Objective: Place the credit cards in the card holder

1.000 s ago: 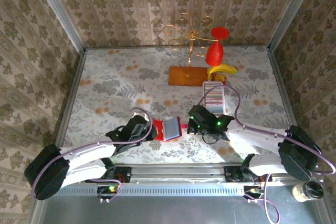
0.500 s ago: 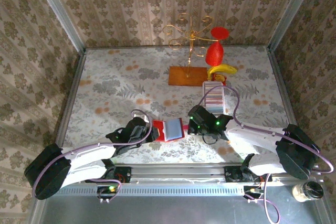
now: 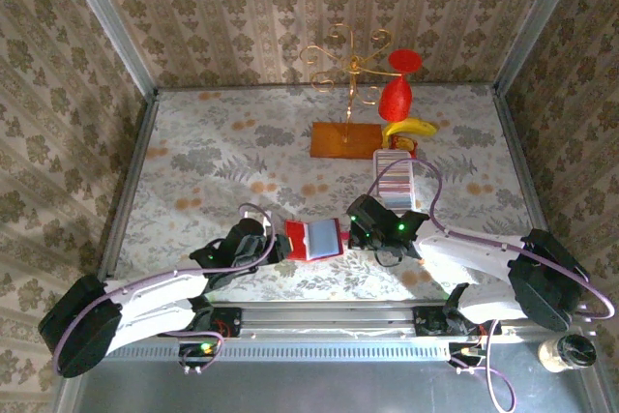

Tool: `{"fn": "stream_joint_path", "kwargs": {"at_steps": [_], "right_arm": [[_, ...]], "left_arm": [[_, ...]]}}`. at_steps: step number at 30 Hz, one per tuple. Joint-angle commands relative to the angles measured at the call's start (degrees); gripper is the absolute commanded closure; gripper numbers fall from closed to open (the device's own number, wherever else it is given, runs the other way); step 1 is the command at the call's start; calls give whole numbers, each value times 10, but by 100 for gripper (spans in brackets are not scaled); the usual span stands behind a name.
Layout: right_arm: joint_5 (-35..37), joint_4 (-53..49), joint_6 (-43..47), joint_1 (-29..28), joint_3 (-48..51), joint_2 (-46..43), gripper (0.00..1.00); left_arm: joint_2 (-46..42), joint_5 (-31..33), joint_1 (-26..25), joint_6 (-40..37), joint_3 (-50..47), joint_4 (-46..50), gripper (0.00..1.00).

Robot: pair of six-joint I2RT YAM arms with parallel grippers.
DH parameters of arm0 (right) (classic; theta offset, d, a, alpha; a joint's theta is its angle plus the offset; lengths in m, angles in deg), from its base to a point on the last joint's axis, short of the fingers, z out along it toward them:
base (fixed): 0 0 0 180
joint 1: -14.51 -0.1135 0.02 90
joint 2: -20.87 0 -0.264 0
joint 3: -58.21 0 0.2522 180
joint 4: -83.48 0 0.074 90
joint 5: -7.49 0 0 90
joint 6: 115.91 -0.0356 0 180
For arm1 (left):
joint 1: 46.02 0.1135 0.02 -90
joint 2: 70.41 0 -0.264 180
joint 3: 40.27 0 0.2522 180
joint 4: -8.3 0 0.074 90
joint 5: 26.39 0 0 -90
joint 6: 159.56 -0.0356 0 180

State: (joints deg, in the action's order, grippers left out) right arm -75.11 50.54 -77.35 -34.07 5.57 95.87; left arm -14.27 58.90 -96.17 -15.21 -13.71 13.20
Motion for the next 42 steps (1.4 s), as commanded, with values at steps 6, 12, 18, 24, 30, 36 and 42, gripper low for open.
{"fn": "stream_joint_path", "kwargs": {"at_steps": [6,12,18,24,30,36,42], "right_arm": [[17,-26,-7,-2,-5,-24,93],[11,-62,6,-13,-28,-60,74],[24,-113,7,-49,-70,-98,56],[-24,-62,11,-71,-82,-67,54],[-56,-3,6,-80,-92,21,56],[-69,28,-6,-80,-98,95,58],[-60,27,-14,-80,-99,118,65]], "left_arm": [[33,-15,4,-6,1,-6,92],[41,-19,3,-11,5,-8,95],[43,-20,3,-12,11,-7,95],[42,-22,3,-13,14,-5,96],[44,-27,0,-10,16,-11,97],[43,-24,-3,-8,15,-13,100],[44,-23,-5,-6,14,-17,100]]}}
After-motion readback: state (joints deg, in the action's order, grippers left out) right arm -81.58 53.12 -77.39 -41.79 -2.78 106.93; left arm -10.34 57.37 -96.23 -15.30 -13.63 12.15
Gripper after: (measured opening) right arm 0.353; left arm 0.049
